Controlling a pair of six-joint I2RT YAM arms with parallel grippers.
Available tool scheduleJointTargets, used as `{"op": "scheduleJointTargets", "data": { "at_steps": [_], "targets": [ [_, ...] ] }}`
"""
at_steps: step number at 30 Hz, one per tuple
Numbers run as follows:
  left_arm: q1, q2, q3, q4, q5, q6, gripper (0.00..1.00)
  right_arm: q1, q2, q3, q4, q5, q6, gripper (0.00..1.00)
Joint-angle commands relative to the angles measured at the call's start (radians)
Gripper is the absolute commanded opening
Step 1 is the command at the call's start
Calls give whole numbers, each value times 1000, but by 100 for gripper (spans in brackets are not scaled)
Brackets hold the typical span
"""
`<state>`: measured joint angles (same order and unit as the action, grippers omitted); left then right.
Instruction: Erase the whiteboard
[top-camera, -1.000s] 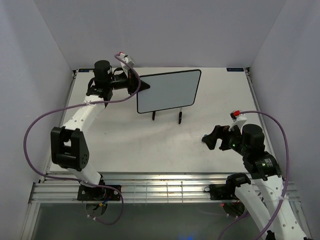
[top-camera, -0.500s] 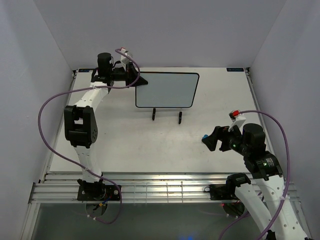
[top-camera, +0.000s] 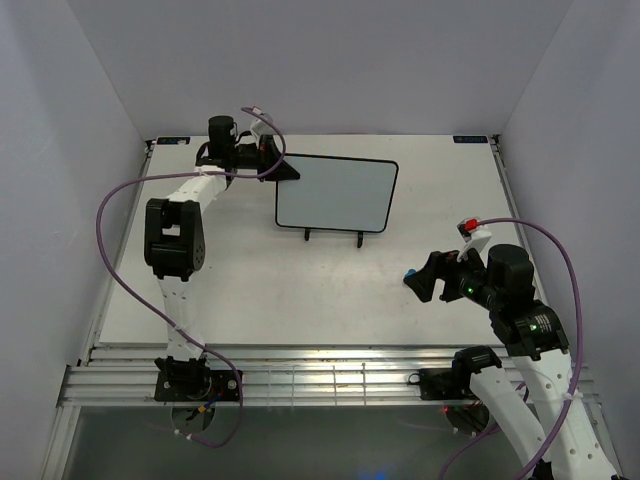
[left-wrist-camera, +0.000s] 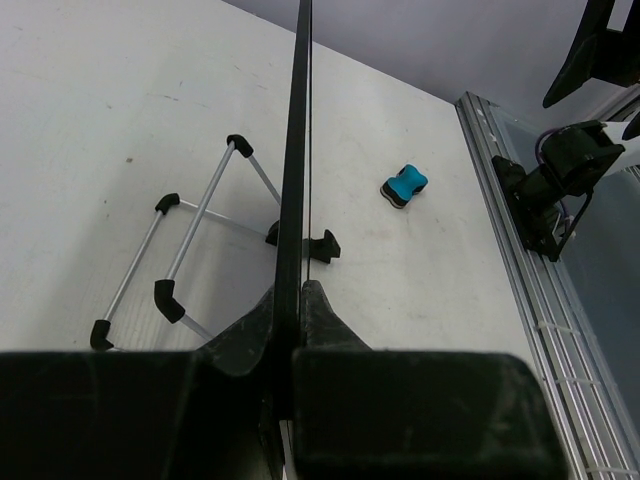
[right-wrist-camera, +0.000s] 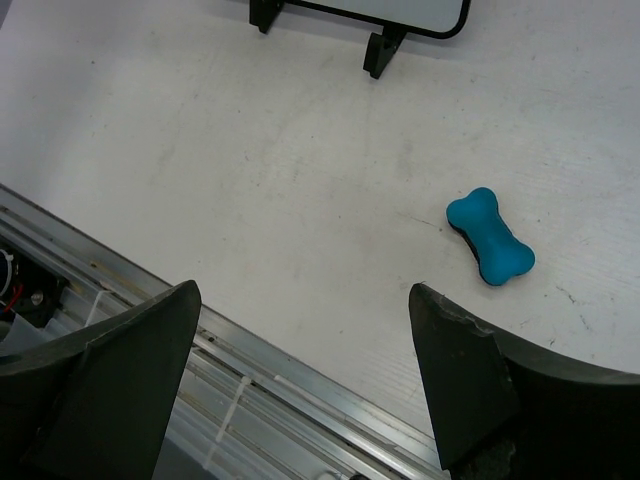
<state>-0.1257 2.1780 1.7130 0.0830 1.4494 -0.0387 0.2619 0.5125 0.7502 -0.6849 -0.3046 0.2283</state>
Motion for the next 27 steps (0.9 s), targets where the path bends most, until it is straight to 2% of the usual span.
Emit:
{"op": "scheduleJointTargets", "data": {
  "at_steps": [1, 9, 27],
  "targets": [
    [8, -24, 76, 52, 151, 10, 0, -4, -2, 6, 41, -44, -14, 90],
    [11, 68, 180, 57, 180, -33, 0, -3, 3, -3, 38, -37, -33, 90],
    [11, 141, 132, 60, 190, -12, 0, -3, 24, -34, 79, -64, -43, 90]
  ]
}}
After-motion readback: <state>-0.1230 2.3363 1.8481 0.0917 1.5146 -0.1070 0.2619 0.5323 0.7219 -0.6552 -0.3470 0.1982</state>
